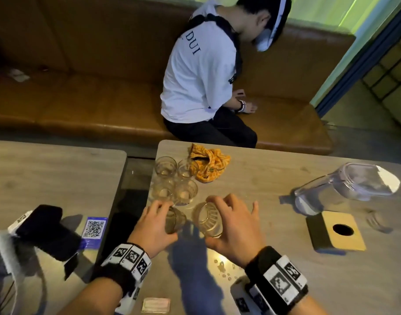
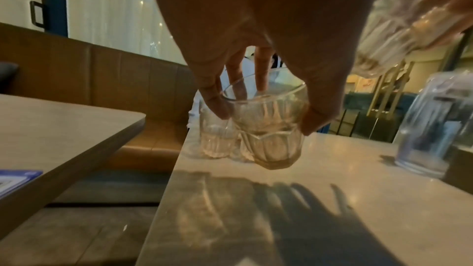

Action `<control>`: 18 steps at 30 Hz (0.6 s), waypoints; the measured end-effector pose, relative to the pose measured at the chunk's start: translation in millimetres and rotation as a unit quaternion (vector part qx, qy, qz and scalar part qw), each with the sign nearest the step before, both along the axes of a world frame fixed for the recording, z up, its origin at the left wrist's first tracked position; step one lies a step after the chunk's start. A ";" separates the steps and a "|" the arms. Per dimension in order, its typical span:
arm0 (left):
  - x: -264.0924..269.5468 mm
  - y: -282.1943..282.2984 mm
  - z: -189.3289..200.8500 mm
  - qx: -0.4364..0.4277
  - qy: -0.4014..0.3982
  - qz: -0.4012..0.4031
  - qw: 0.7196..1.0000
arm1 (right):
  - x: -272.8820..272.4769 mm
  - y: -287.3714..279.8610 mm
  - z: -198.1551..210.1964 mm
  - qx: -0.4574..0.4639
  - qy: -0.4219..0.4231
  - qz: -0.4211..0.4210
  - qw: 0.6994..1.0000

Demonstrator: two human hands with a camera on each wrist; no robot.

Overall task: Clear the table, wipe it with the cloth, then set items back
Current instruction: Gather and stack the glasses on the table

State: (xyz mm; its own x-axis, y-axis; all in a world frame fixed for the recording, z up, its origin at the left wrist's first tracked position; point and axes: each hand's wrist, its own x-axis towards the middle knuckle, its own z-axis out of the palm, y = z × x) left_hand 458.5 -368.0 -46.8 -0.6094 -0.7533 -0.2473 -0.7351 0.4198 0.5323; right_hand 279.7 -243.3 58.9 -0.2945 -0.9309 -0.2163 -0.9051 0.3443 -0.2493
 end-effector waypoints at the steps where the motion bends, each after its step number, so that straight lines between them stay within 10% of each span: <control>1: -0.3 -3.1 -7.7 -0.002 -0.017 -0.001 1.000 | 3.3 -4.5 -10.7 0.016 -0.005 0.009 1.000; 18: 17.7 -13.7 -35.8 -0.033 -0.054 0.000 0.998 | 19.1 -42.3 -127.4 0.127 -0.091 -0.017 0.988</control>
